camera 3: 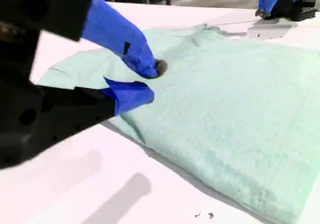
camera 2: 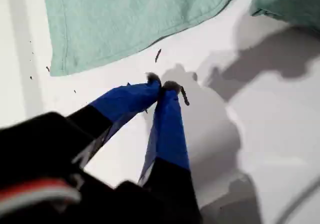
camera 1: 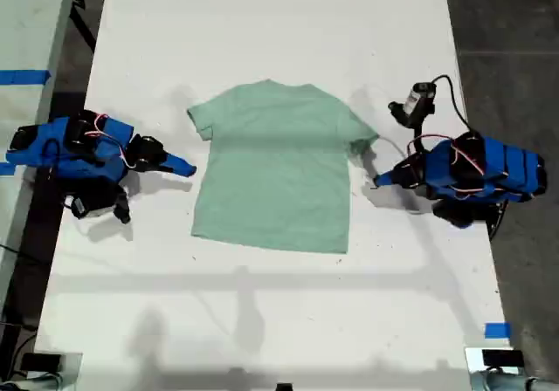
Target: Fold tshirt
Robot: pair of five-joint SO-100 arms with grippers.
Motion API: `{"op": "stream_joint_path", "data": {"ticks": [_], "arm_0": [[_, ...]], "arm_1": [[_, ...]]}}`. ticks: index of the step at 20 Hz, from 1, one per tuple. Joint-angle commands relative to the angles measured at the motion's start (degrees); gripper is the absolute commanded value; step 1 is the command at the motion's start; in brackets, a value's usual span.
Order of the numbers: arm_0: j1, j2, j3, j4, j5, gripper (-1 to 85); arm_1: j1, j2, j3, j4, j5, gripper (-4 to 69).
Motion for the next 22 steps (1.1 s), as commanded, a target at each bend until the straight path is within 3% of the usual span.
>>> {"op": "stream_joint_path", "data": {"ticks": [1,3,5,12,16,22], "arm_0": [[-2.5,6.2,0.4,1.1,-8.5,0.1],[-0.5,6.2,0.4,-0.2,-14.3,0.1],[0.5,6.2,0.2,-3.2,-15.6,0.1],[-0.1,1.2,-5.8,-7.5,-14.5,0.1],[-2.4,-19.1,-20.3,-10.9,-8.4,0.1],[-14.1,-59.6,-61.6,8.6,9.9,0.1]], "arm_1": [[-3.3,0.7,-0.4,-0.3,45.4,0.5],[-3.3,0.7,-0.4,-0.3,45.9,0.5],[-3.7,0.7,-0.4,-0.3,46.2,0.5],[-3.3,-1.9,-14.0,2.1,40.4,-0.3],[-0.5,-23.8,-30.8,2.5,33.6,-0.3],[9.7,-53.3,-59.5,13.2,17.1,-0.5]]}}
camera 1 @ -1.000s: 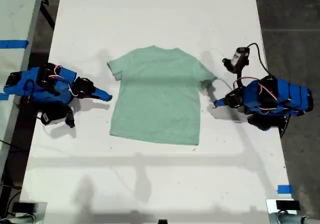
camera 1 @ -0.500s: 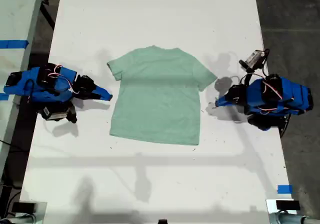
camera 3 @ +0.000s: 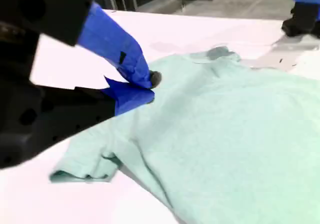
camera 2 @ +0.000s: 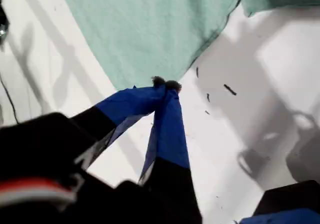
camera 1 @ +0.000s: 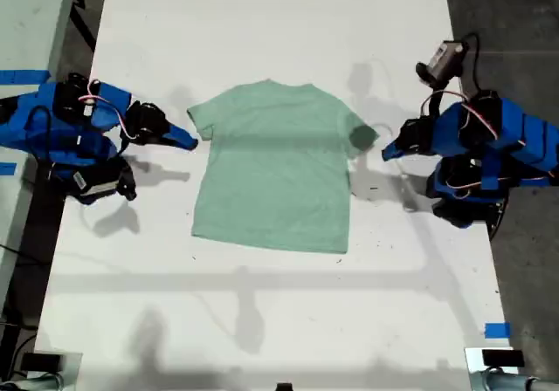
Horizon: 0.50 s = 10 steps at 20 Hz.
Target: Fold tshirt
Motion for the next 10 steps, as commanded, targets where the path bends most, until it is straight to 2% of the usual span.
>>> {"op": "stream_joint_path", "data": {"ticks": [1,4,8,10], "arm_0": [[-7.0,-15.0,-19.7,9.2,8.3,0.1],[-16.3,-24.7,-30.5,18.0,16.5,0.1],[-27.2,-25.8,-32.1,21.5,24.7,0.5],[-28.9,-25.8,-30.7,21.6,26.4,1.2]], "arm_1": [[5.0,-11.0,-15.7,5.8,-7.9,-0.6],[11.1,-21.9,-29.2,11.9,-16.4,-0.6],[16.9,-29.5,-36.7,13.1,-25.8,-0.7],[18.0,-30.7,-36.8,13.1,-28.7,4.0]]}}
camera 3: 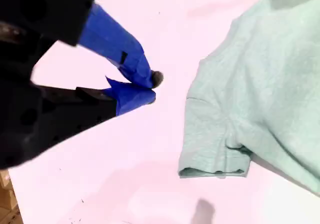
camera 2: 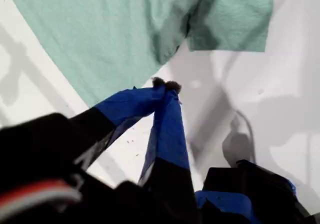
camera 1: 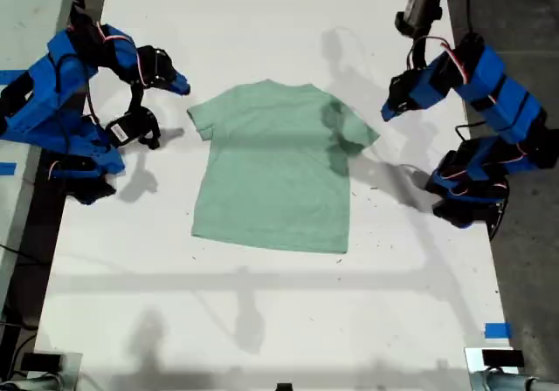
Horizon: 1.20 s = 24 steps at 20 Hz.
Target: Fold tshirt
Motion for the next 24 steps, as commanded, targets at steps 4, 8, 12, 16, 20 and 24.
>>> {"op": "stream_joint_path", "data": {"ticks": [4,8,12,16,20,24], "arm_0": [[-1.8,0.3,0.2,-0.7,2.1,8.2],[-2.5,-0.1,0.6,-1.3,2.3,12.5],[-2.5,-0.4,1.0,-1.8,2.5,12.8],[-2.0,-1.9,2.0,-2.5,2.5,12.8],[-1.8,-2.5,2.7,-3.3,2.5,12.8],[-1.8,-2.6,3.0,-3.4,2.4,12.8]], "arm_1": [[1.7,-1.6,-4.0,0.4,-8.6,34.4],[6.0,-2.6,5.1,-6.3,-12.3,35.7],[12.8,-4.9,23.6,-24.5,-18.5,36.0],[17.6,-14.3,31.5,-38.6,-22.5,35.1],[19.4,-25.3,26.7,-40.5,-23.2,35.8],[21.0,-30.8,22.6,-40.0,-24.5,30.8]]}}
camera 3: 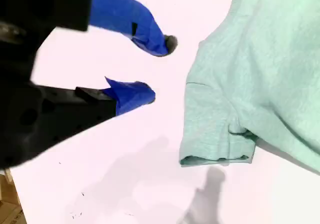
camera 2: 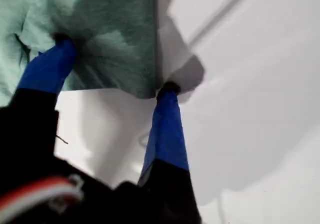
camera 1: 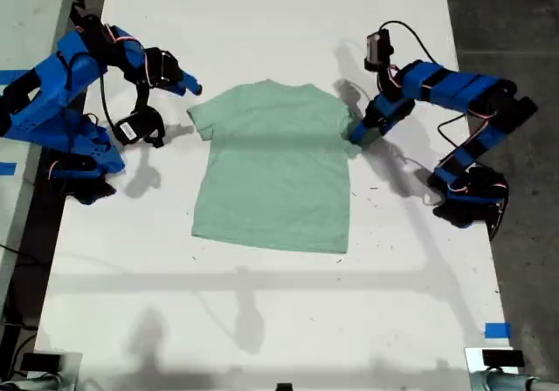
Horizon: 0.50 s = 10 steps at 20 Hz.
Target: Fold tshirt
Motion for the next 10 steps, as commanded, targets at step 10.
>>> {"op": "stream_joint_path", "data": {"ticks": [10], "arm_0": [[0.8,0.1,0.6,-0.8,-0.1,12.6]], "arm_1": [[-1.5,1.8,-11.5,10.2,-0.3,-0.8]]}}
